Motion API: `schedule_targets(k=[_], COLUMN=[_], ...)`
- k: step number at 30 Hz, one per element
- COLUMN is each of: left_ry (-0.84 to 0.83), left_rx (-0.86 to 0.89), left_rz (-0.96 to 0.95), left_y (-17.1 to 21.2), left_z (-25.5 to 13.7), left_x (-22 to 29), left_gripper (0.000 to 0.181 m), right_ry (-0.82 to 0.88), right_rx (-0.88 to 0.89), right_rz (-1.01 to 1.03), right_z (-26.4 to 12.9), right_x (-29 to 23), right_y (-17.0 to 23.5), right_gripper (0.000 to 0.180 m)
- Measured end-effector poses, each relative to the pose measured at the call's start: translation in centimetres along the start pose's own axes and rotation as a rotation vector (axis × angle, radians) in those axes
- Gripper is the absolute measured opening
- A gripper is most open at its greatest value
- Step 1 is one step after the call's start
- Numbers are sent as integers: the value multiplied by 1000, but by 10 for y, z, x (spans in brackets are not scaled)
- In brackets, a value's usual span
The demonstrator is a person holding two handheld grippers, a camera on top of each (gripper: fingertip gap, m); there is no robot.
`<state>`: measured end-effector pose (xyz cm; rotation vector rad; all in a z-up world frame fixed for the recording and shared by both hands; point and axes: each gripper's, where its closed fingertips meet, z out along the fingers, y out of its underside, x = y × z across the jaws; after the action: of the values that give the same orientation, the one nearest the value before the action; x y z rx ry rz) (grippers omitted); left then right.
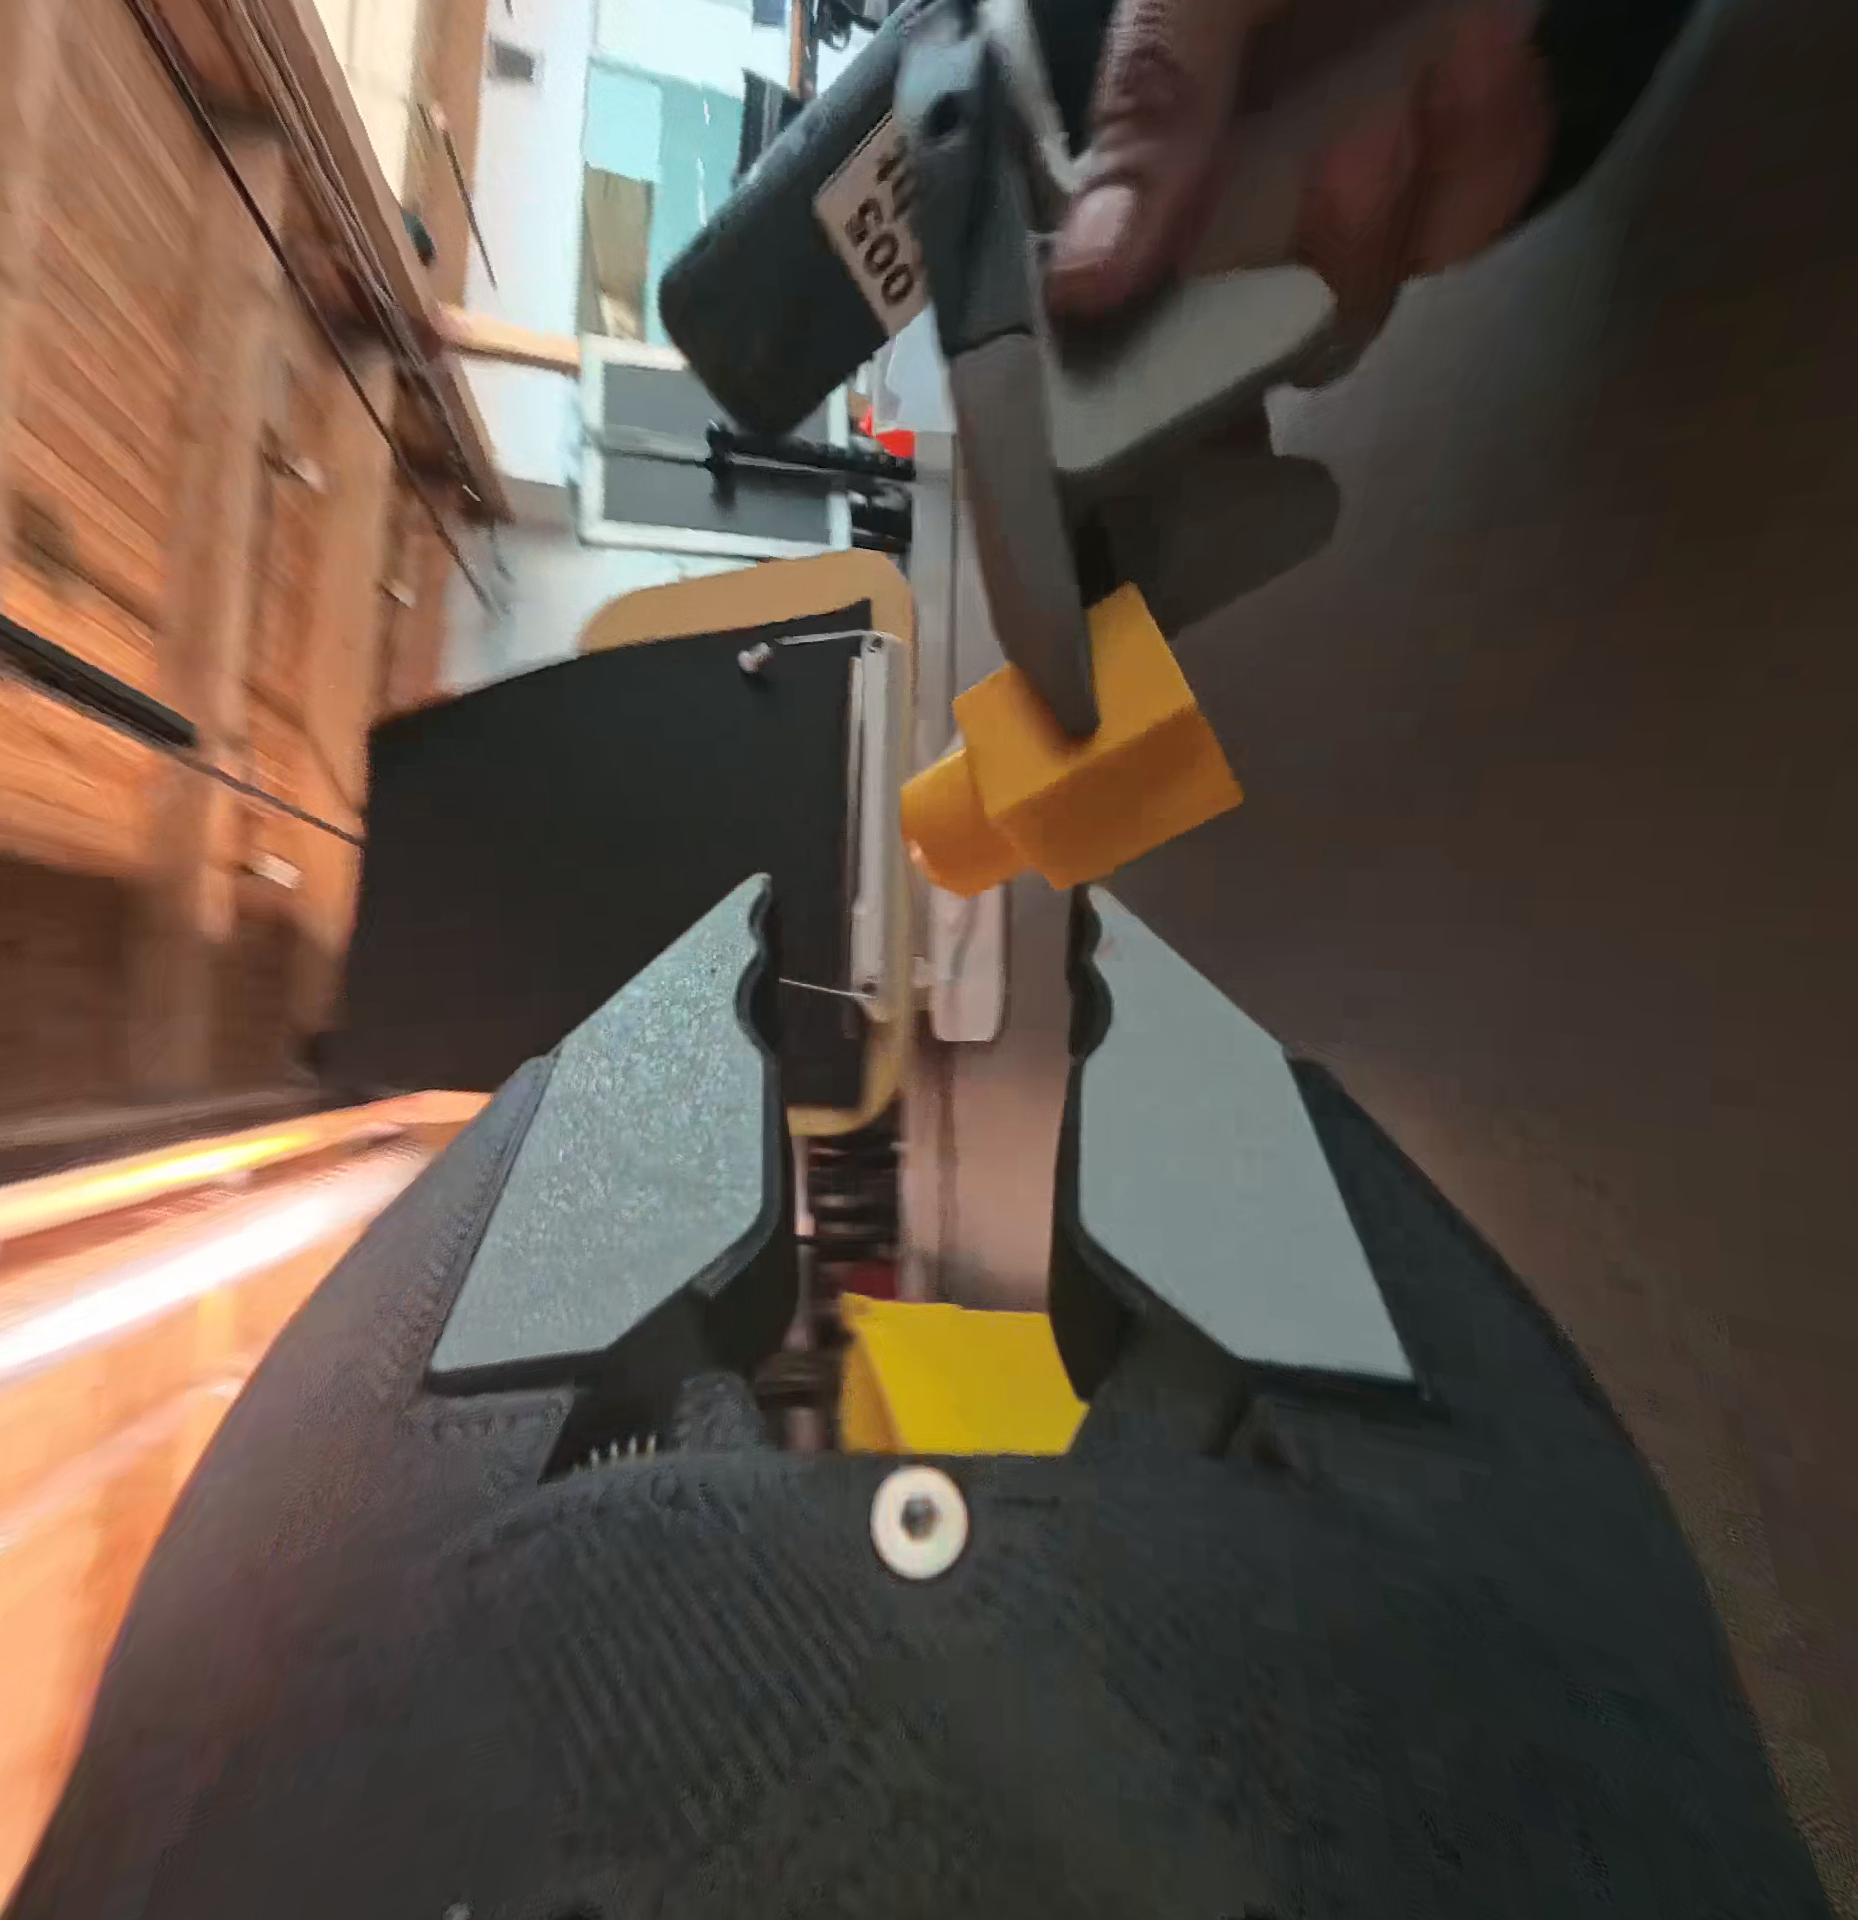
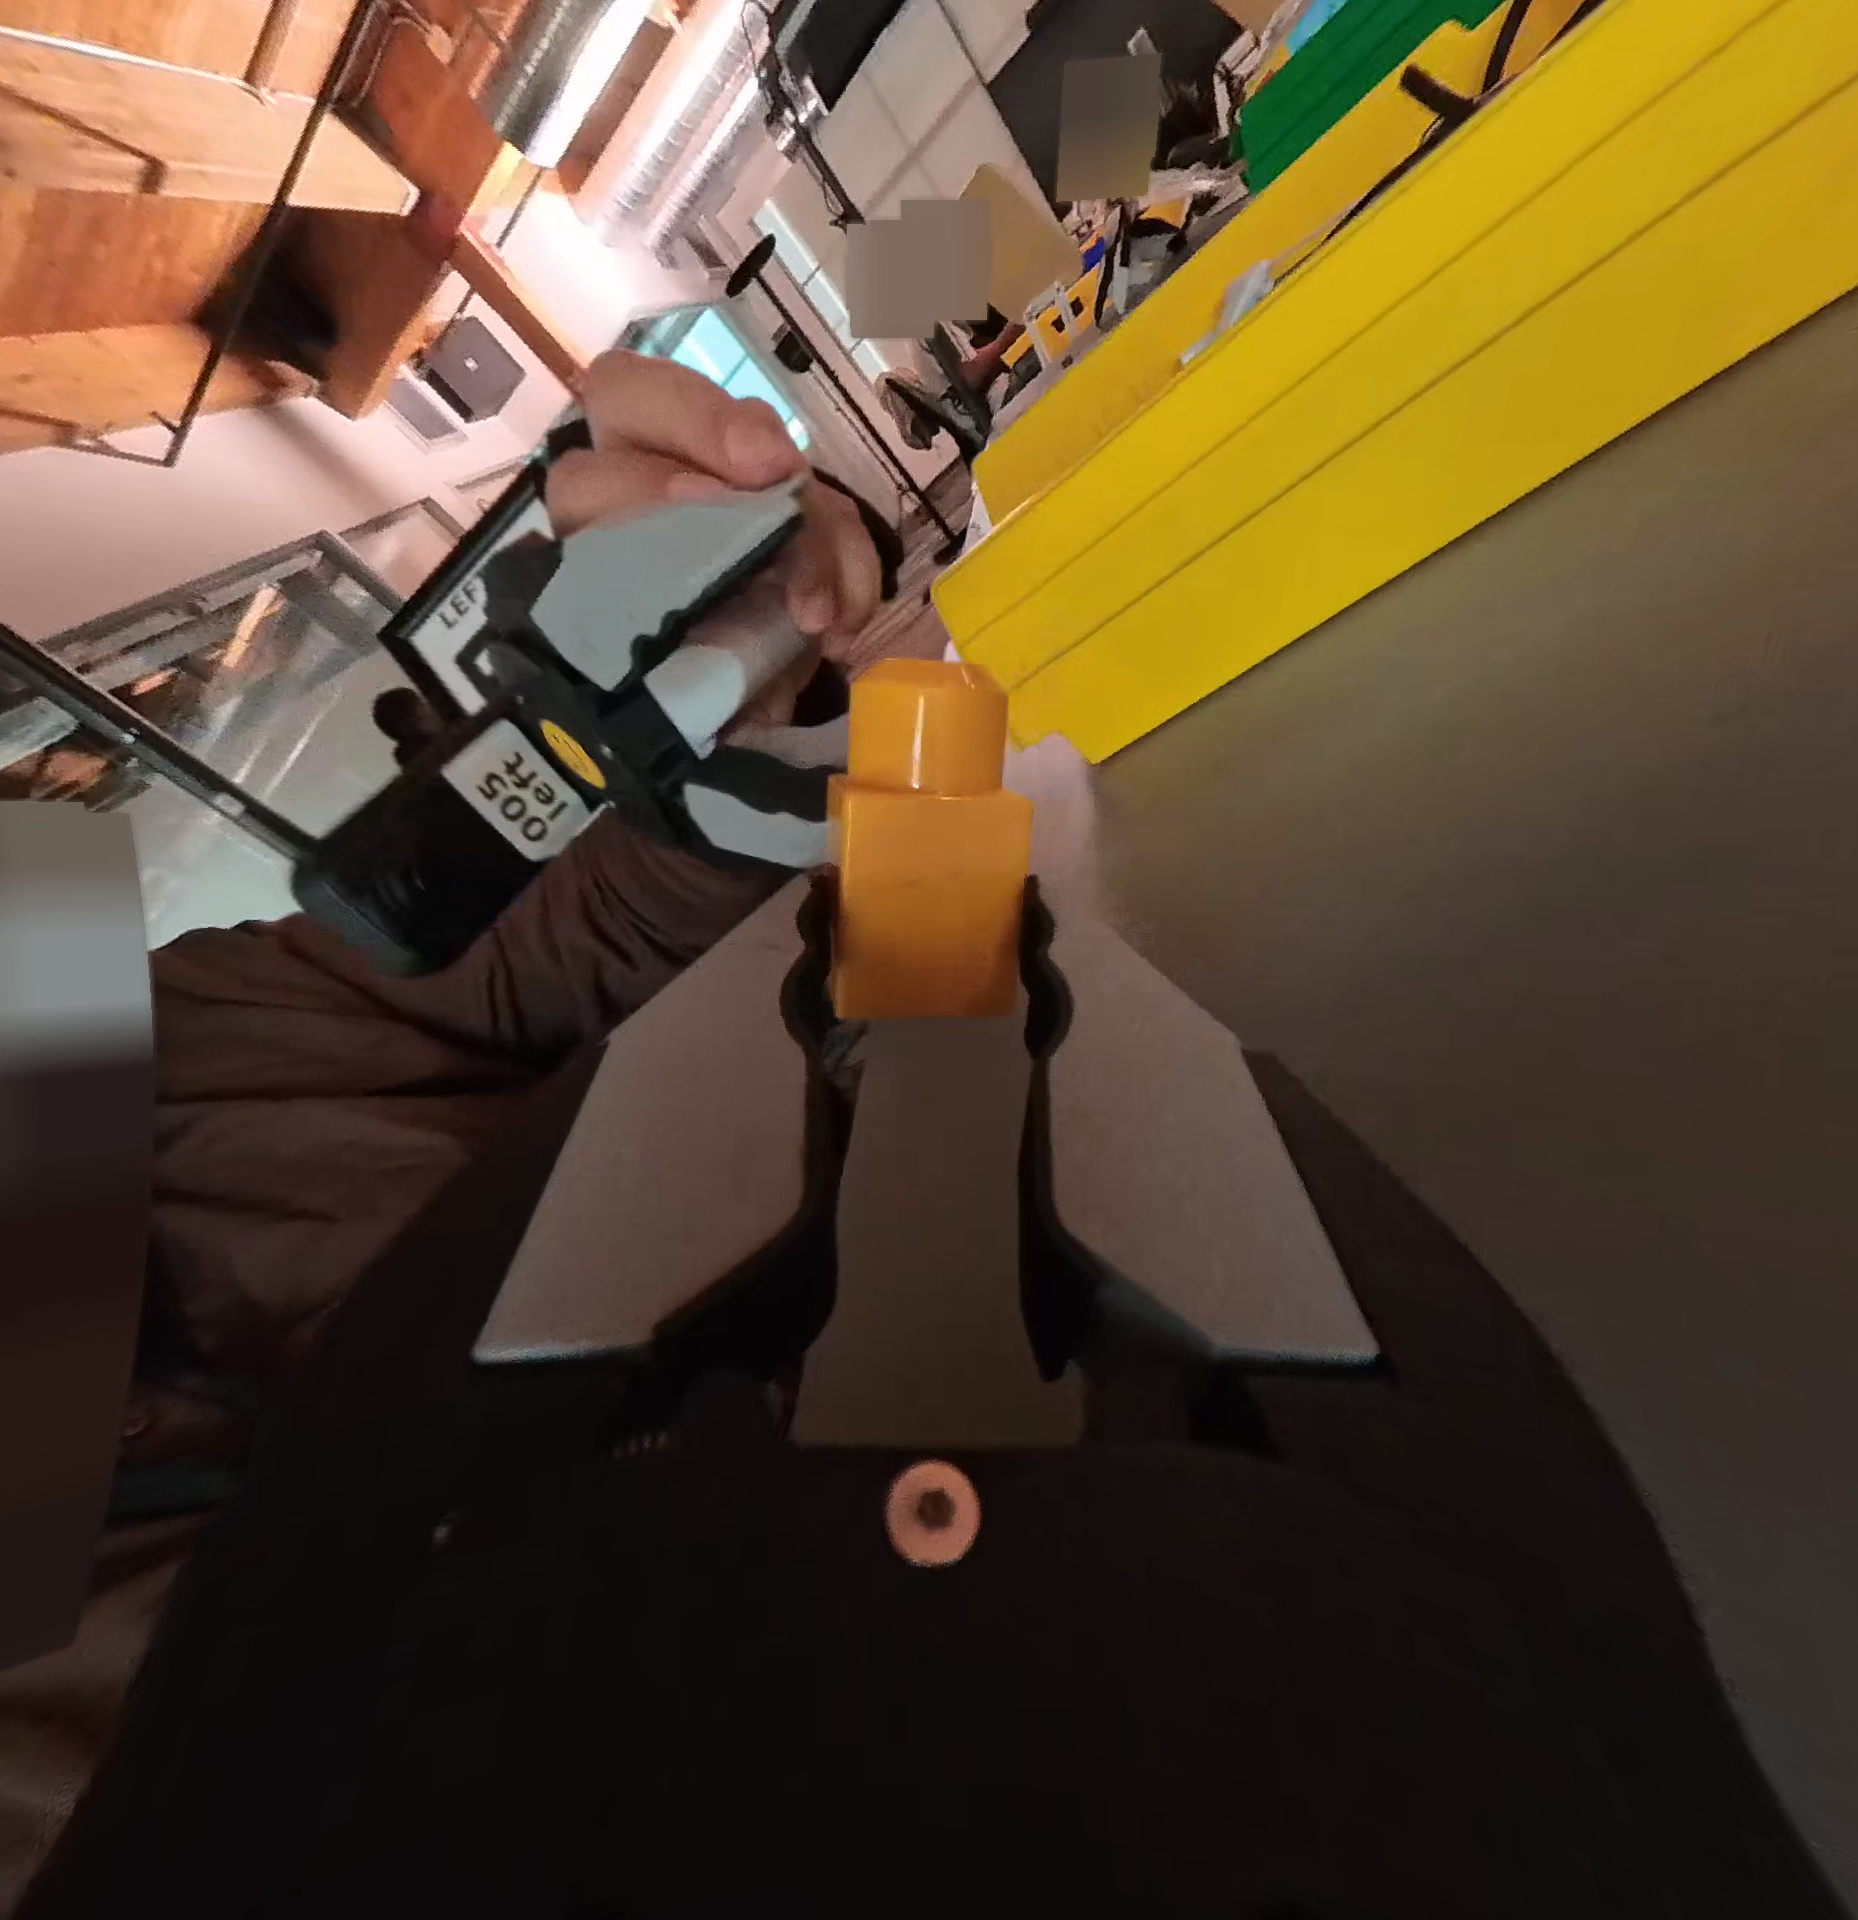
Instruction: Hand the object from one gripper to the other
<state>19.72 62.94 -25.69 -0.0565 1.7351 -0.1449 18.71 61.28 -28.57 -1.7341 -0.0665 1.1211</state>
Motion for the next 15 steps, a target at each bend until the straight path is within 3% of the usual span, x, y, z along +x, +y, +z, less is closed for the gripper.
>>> schedule_targets(k=[4, 5, 9, 12, 15], left_ry=[-83, -103, -109, -97, -4], left_rx=[7, 15, 21, -11, -45], left_rz=[423, 478, 502, 249, -232], left_y=[-9, -10, -14, -7, 9], left_z=[7, 9, 12, 12, 14], left_x=[20, 24, 31, 18, 10], left_gripper=[47, 52, 39, 36, 34], right_ry=[-127, -141, -152, -140, -80], right_rx=[-39, -58, -144, -31, 130], right_rz=[99, 111, 143, 60, -107], right_z=[6, 7, 13, 6, -10], right_x=[-13, -15, -16, -18, -23], right_y=[8, 12, 29, 4, -26], right_gripper=[33, 33, 34, 37, 45])
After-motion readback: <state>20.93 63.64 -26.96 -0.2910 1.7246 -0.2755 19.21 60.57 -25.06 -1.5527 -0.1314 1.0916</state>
